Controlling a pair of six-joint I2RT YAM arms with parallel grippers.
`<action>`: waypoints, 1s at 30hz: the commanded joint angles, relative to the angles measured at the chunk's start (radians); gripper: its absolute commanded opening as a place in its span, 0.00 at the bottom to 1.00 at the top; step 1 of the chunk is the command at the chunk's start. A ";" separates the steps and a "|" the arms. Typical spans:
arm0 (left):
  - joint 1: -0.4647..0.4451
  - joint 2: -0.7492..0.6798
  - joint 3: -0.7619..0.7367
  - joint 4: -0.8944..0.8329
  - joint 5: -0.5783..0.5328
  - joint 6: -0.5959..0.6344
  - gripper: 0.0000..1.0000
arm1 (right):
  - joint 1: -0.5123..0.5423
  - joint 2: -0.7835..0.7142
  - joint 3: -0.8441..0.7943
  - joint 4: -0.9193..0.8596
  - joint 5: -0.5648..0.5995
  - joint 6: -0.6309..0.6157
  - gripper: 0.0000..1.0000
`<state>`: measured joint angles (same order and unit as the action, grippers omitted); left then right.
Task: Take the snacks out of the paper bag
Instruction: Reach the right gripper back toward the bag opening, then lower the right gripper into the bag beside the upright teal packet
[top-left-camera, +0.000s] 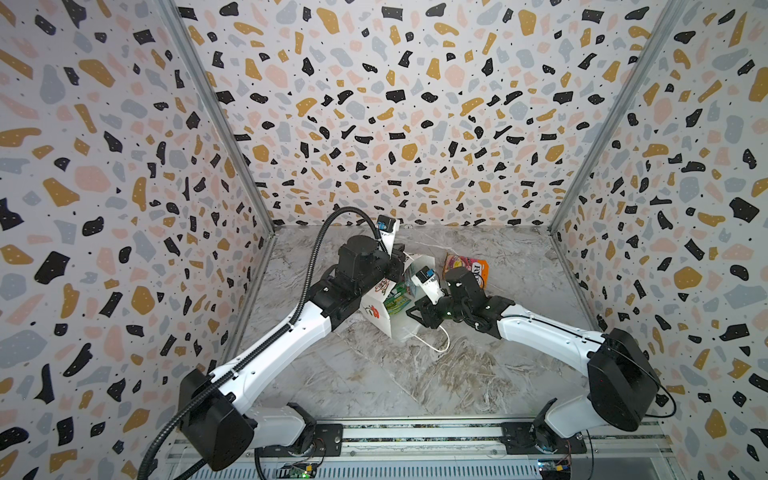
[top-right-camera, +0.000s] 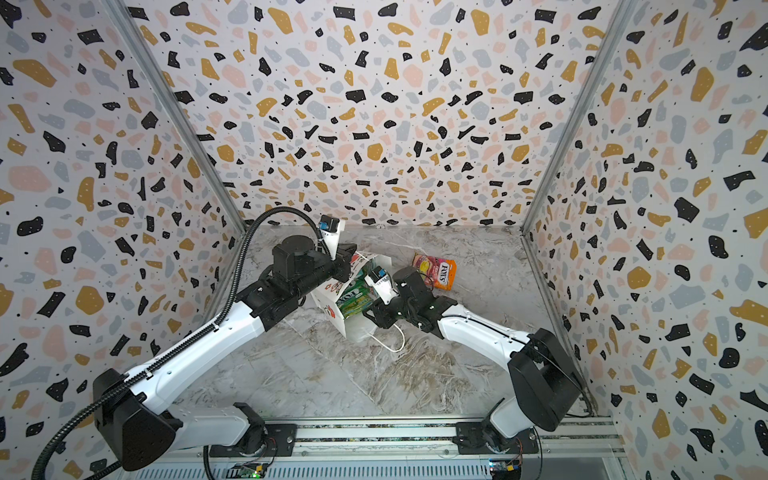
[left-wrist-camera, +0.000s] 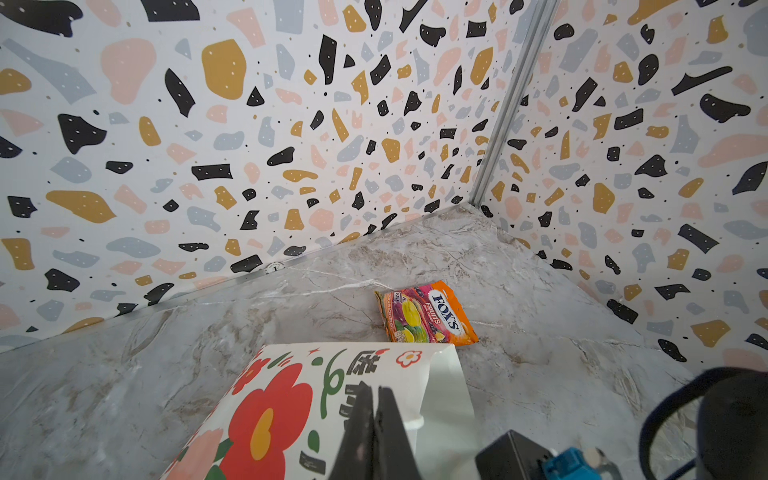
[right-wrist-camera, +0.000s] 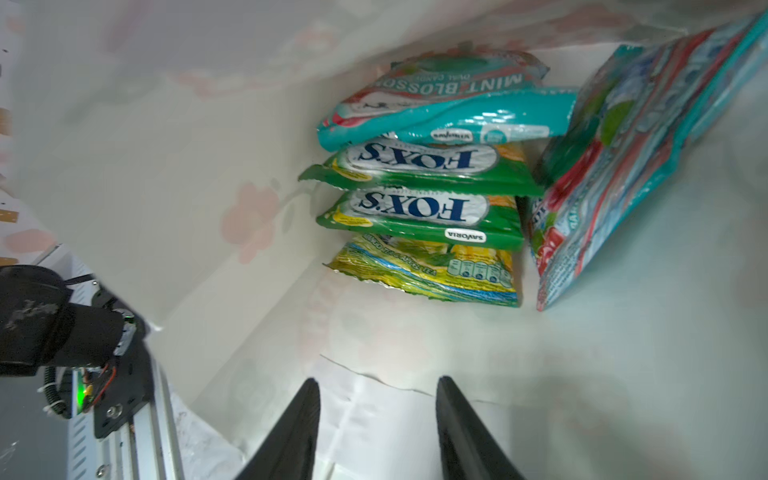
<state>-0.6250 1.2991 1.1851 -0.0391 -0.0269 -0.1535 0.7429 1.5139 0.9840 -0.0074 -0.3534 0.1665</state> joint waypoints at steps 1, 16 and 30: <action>-0.003 -0.026 -0.009 0.065 -0.011 -0.011 0.00 | 0.013 0.018 0.032 -0.013 0.113 -0.009 0.46; -0.002 -0.024 -0.007 0.062 0.025 -0.007 0.00 | 0.085 0.165 0.153 -0.007 0.491 0.087 0.42; -0.002 -0.018 0.001 0.048 0.062 0.005 0.00 | 0.085 0.312 0.285 -0.002 0.654 0.160 0.39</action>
<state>-0.6250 1.2922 1.1843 -0.0299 0.0208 -0.1589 0.8280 1.8164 1.2201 0.0002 0.2230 0.2924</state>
